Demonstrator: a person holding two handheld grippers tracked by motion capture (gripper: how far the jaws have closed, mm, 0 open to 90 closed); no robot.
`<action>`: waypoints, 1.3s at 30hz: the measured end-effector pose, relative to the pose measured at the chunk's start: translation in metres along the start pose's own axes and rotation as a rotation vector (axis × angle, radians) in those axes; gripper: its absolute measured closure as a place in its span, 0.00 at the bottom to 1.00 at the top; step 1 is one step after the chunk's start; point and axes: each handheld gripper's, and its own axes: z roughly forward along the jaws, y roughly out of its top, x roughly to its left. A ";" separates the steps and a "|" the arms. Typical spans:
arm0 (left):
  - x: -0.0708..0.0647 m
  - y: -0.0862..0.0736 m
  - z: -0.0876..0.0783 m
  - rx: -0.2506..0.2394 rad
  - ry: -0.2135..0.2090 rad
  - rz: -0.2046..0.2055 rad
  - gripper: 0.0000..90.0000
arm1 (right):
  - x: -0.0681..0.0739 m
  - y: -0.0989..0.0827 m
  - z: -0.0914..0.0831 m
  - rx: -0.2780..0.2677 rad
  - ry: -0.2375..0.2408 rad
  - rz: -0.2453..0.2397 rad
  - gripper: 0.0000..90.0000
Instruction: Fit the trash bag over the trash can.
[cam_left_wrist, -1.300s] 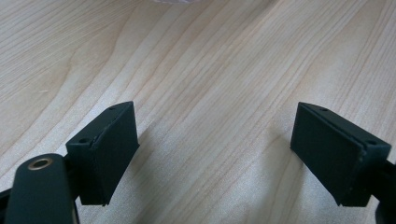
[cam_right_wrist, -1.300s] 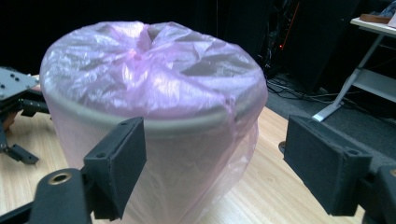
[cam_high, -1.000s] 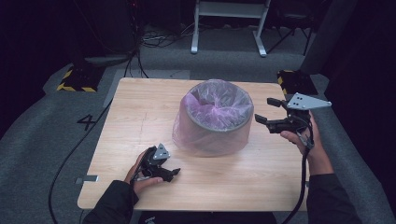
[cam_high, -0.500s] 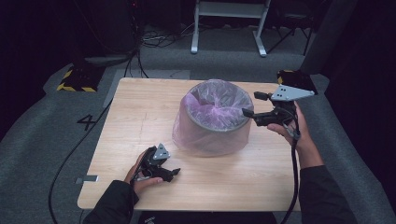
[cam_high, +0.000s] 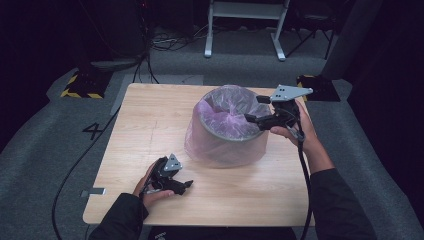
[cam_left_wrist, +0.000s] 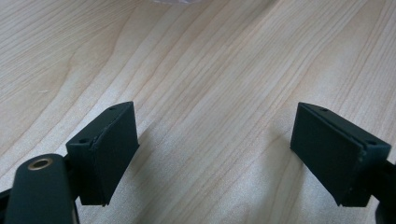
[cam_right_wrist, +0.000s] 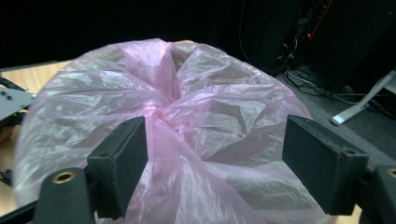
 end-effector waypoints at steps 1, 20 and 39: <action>0.000 0.000 0.000 0.001 0.000 -0.001 0.16 | 0.000 0.001 0.002 0.006 -0.001 -0.002 0.24; 0.000 0.000 0.000 0.001 0.000 -0.001 0.16 | 0.003 0.004 0.034 0.101 0.062 -0.018 0.27; 0.000 0.000 0.000 -0.001 0.000 0.000 0.16 | -0.003 0.003 0.059 0.300 0.092 -0.039 0.25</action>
